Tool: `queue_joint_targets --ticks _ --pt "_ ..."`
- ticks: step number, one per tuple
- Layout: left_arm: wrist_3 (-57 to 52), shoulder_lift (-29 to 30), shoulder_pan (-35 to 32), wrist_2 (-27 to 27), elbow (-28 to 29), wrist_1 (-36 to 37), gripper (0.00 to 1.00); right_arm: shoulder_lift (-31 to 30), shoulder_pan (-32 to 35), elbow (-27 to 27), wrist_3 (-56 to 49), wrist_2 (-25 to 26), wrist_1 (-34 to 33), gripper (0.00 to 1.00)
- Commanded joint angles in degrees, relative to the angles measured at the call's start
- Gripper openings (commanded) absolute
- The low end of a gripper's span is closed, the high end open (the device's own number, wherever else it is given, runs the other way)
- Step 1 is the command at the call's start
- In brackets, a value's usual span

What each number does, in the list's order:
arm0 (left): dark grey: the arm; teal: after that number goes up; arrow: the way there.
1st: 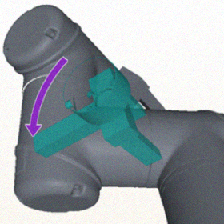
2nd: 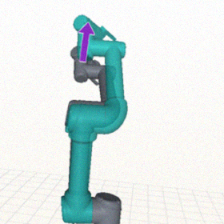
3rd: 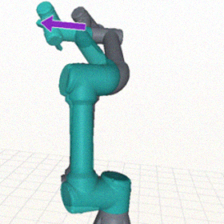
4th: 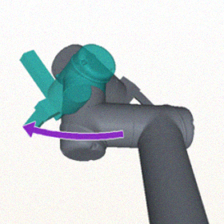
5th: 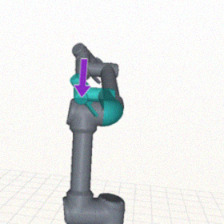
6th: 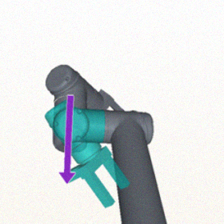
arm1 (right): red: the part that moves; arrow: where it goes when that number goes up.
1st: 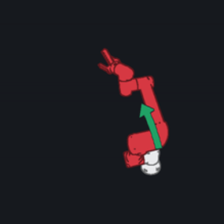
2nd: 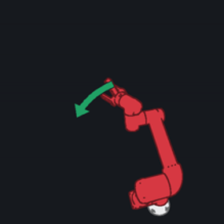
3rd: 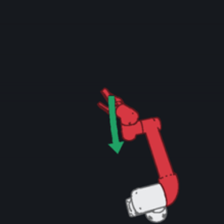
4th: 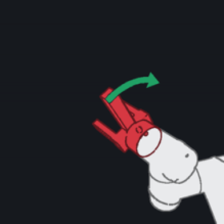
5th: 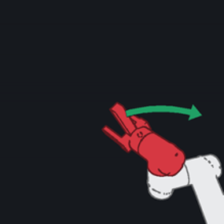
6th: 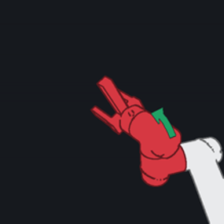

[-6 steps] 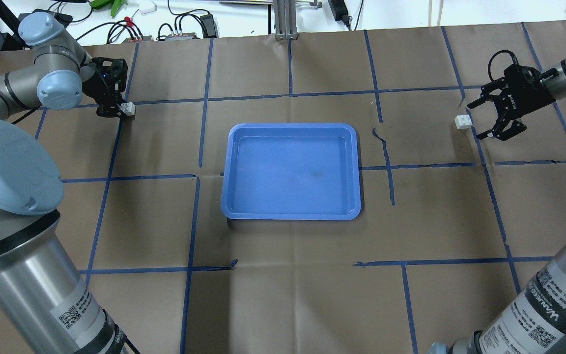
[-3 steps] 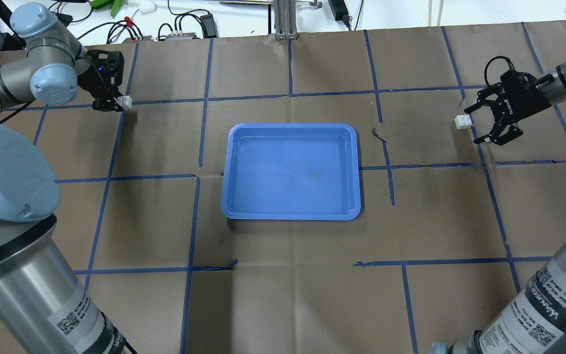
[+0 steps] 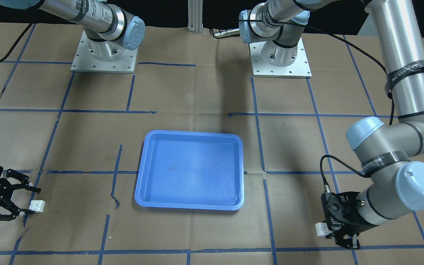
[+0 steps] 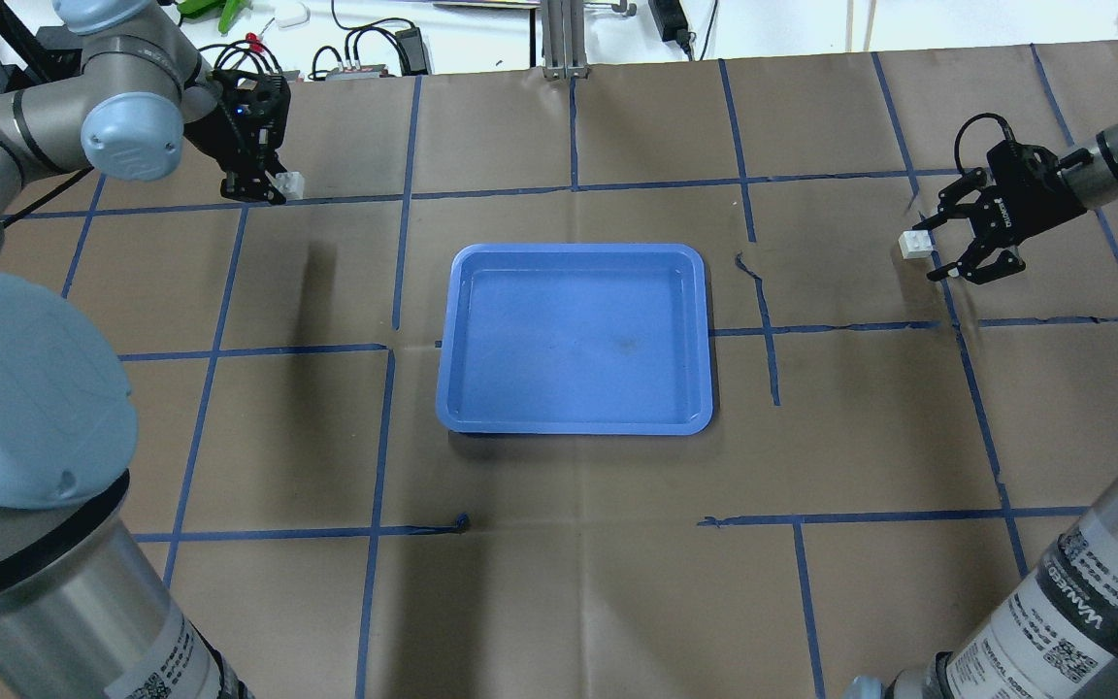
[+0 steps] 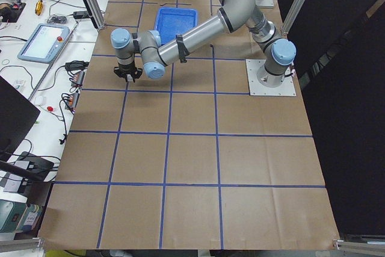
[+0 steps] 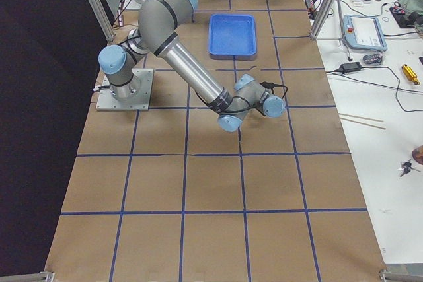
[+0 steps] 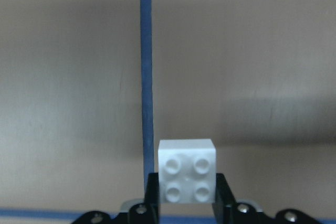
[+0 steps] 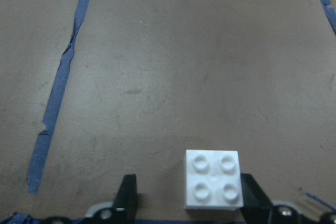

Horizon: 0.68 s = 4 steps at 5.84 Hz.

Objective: Assemble white blocks and place on blue tray

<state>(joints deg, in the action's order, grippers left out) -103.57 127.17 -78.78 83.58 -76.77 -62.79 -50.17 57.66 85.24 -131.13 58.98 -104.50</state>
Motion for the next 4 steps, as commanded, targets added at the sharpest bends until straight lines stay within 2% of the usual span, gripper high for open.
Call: queue_joint_targets --ticks 1,2,3,4 --pt "5.6 -2.1 -6.9 -0.9 -1.4 -1.0 0.07 0.0 0.0 -0.2 0.2 0.0 -0.1 0.45" --pt "11.0 -5.0 -9.9 -0.8 -2.3 -6.4 0.05 -0.1 0.0 -0.2 0.3 0.1 -0.1 0.38" --pt "12.0 -8.3 -13.7 -1.0 -6.0 -6.7 0.05 -0.5 0.0 -0.3 0.5 0.0 -0.1 0.31" --pt "14.4 -11.1 -17.9 -0.7 -12.2 -5.3 0.06 -0.6 0.0 -0.9 0.8 -0.1 0.0 0.28"
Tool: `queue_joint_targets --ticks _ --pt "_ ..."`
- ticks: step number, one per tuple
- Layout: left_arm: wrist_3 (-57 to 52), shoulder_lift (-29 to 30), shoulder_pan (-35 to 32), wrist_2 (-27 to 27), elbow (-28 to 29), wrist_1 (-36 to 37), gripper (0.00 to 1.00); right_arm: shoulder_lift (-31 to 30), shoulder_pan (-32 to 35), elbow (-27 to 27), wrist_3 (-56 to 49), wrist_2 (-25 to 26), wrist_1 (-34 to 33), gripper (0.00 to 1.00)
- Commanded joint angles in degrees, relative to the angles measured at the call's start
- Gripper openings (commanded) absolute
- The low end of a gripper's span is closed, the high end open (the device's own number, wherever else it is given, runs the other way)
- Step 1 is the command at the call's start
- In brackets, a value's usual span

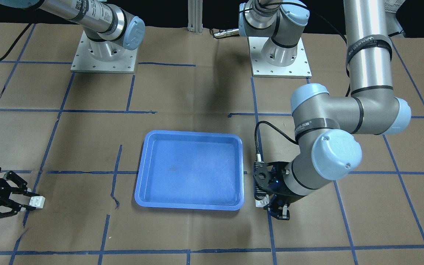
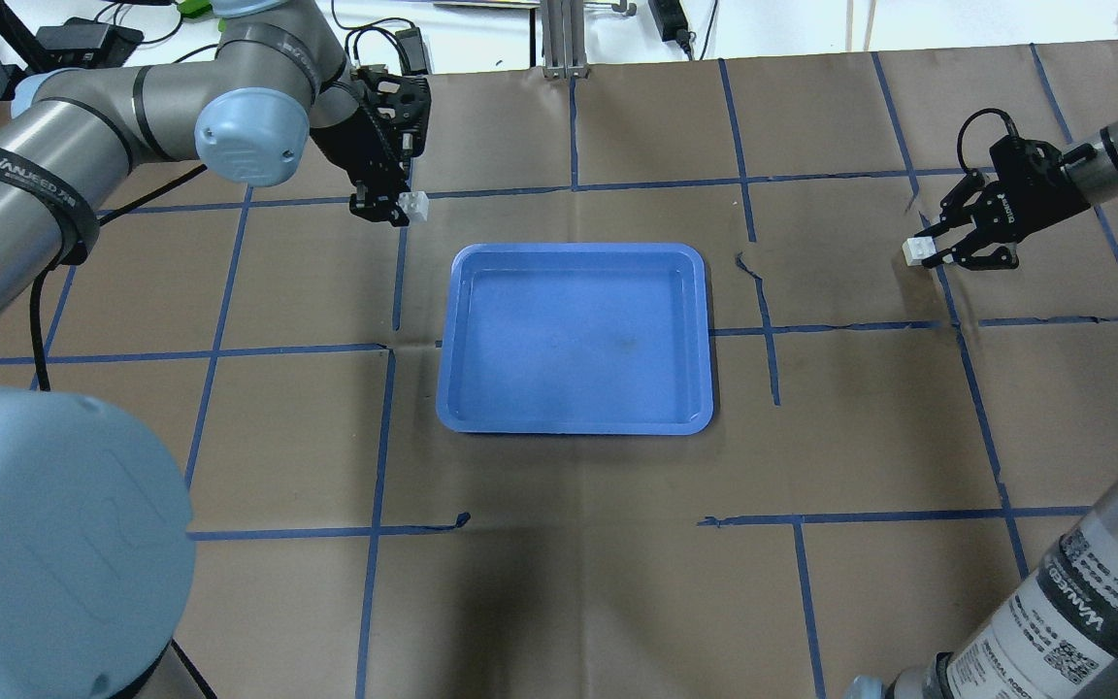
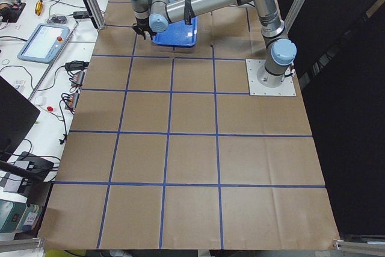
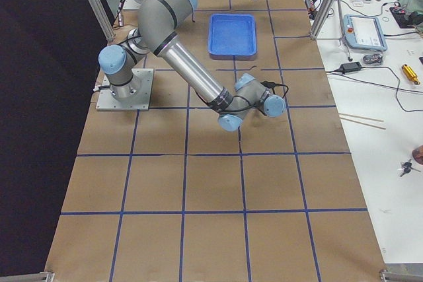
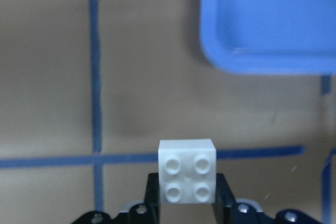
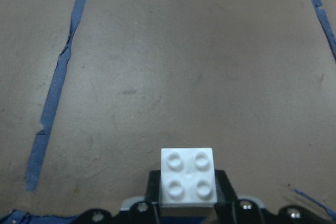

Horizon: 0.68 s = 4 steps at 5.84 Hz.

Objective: Assemble white blocks and place on blue tray

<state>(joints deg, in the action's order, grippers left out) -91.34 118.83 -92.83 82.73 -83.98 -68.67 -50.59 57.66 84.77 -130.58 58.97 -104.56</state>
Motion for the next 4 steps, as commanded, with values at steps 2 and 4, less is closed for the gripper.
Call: queue_joint_targets --ticks 2,4 --pt "13.5 -3.7 -8.4 0.5 -13.3 10.2 0.06 -1.3 0.6 -2.9 4.0 0.0 0.6 0.25" --pt "19.1 -2.3 -13.0 1.2 -15.0 12.8 0.06 -4.9 1.0 -2.8 3.5 -3.3 2.8 0.25"
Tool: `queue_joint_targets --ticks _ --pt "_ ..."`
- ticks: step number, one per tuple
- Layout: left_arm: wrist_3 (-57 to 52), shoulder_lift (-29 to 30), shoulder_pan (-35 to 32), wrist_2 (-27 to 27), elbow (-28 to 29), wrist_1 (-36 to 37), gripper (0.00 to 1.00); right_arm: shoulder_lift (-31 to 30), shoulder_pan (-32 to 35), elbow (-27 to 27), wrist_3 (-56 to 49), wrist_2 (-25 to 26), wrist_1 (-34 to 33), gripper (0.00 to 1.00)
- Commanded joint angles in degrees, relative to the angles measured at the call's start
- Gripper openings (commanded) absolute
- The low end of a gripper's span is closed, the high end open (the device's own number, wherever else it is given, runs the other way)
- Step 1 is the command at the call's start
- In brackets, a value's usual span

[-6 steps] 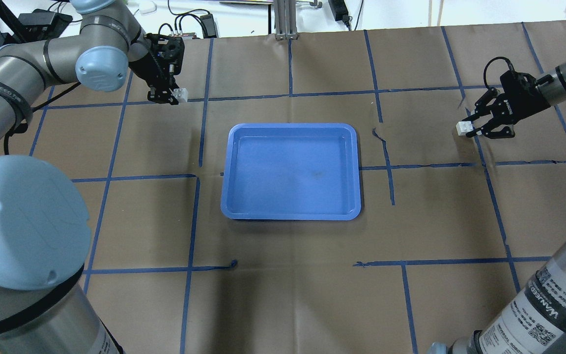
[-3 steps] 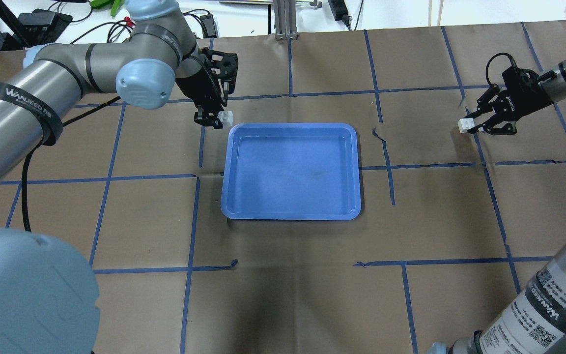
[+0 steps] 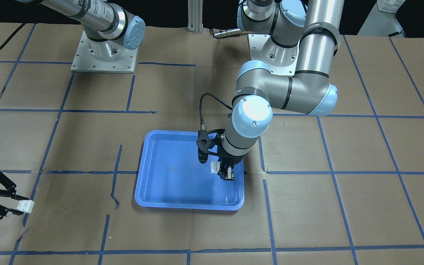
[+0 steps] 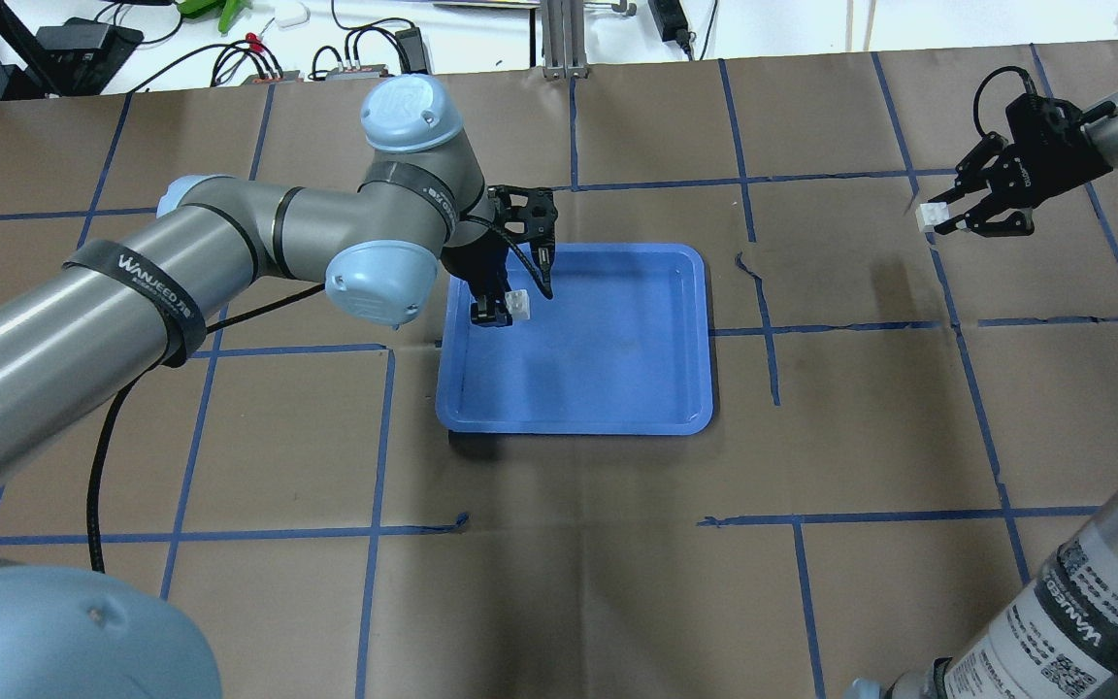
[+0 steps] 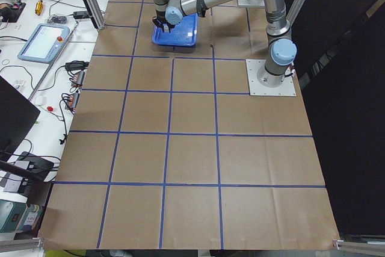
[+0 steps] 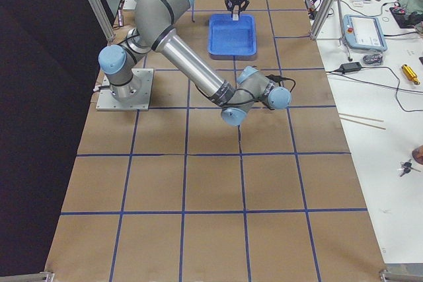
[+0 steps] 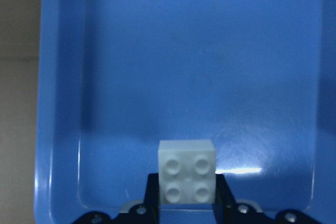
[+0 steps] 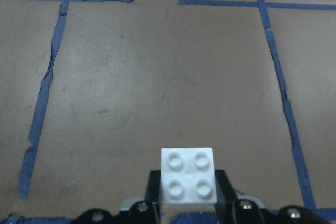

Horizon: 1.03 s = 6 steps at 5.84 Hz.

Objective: Assemble white blocks and place on blue tray

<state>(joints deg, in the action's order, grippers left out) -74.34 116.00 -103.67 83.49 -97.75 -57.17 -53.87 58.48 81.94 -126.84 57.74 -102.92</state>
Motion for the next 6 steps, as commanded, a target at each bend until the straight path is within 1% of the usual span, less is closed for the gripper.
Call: queue_joint_targets --ticks 1,2,3,4,5,6 --pt "4.6 1.8 -3.2 2.0 -1.2 2.6 0.06 -3.9 1.4 0.8 -0.5 -2.2 2.9 0.25" --pt "7.5 3.2 -4.9 2.3 -0.3 6.0 0.07 -6.5 3.1 3.8 -0.5 -2.2 2.9 0.25" --pt "9.9 5.5 -5.4 2.4 -0.1 8.0 0.07 -9.5 4.3 9.0 -0.4 -2.5 2.6 0.25" --pt "10.0 6.6 -5.6 2.4 -0.5 9.0 0.11 -12.5 5.5 13.7 -0.3 -3.9 1.9 0.25" --pt "10.3 6.3 -6.6 2.2 -0.2 9.4 0.45 -13.9 6.1 17.0 -0.8 -5.7 1.7 0.26" --pt "10.1 4.0 -7.2 2.2 -0.2 8.9 0.99 -14.0 7.5 18.6 -2.4 -5.8 0.0 0.26"
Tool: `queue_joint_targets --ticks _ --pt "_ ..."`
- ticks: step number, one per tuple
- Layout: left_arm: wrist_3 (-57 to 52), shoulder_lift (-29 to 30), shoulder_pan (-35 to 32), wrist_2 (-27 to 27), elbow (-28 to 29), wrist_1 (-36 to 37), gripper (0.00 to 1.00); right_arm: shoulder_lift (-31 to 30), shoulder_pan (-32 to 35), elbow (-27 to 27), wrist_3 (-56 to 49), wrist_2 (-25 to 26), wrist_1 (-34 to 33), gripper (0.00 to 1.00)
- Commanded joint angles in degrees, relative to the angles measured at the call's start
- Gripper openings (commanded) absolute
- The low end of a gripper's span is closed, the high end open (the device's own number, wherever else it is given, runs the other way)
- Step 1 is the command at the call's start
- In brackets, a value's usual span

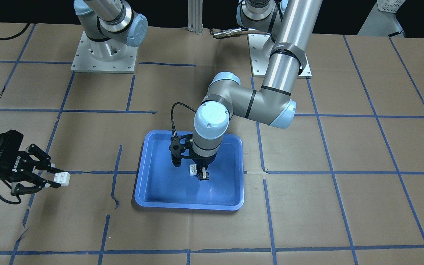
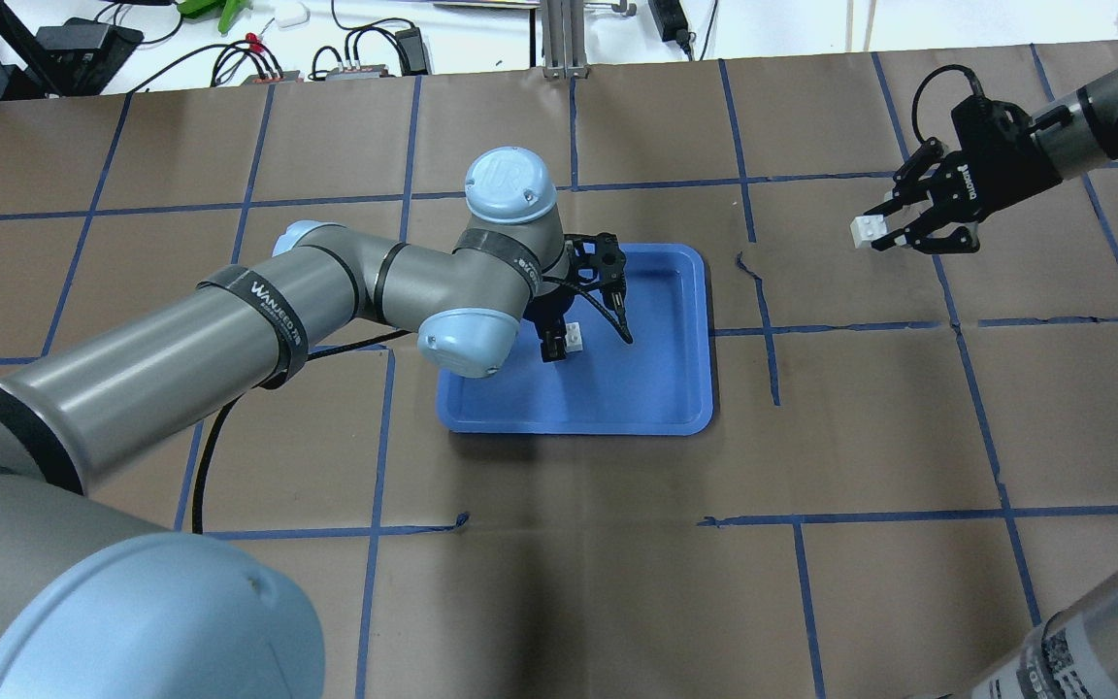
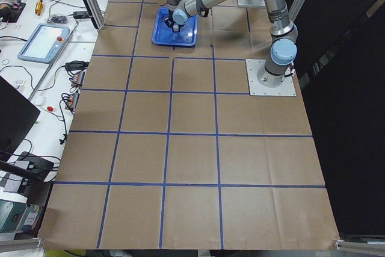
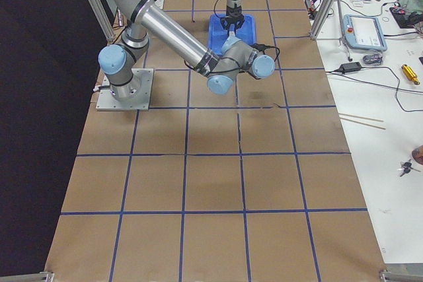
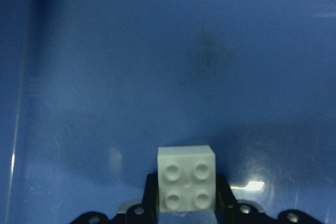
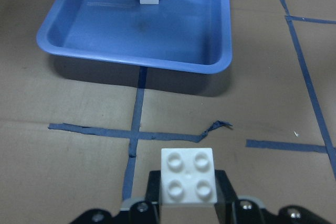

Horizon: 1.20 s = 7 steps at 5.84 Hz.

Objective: Assemble white blocks and place on blue tray

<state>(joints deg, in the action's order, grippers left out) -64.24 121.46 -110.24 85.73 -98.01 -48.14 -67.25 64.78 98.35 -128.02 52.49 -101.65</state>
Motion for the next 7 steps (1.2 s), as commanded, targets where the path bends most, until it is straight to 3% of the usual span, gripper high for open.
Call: queue_joint_targets --ticks 1,2,3,4,5,7 --pt "0.0 -3.0 -0.6 0.0 0.3 -0.5 0.99 -1.1 3.5 3.2 -0.7 -0.8 -2.0 0.26" --pt "0.3 -6.6 0.3 0.1 0.5 -1.7 0.99 -2.0 4.4 4.4 -0.5 -2.5 -2.9 0.26" --pt "1.5 -11.6 2.3 0.3 0.6 -9.9 0.99 -2.1 4.6 6.6 2.0 -4.8 -6.1 0.26" --pt "5.4 -18.6 5.0 0.4 -1.2 -13.6 0.99 -2.0 7.0 8.5 6.5 -4.9 -11.8 0.26" --pt "10.3 -23.2 8.2 0.4 0.6 -20.6 0.99 -2.0 10.9 10.2 12.9 -4.9 -18.5 0.26" --pt "26.8 -27.1 10.0 1.7 3.7 -24.6 0.99 -1.4 17.4 14.5 24.9 -4.8 -32.7 0.26"
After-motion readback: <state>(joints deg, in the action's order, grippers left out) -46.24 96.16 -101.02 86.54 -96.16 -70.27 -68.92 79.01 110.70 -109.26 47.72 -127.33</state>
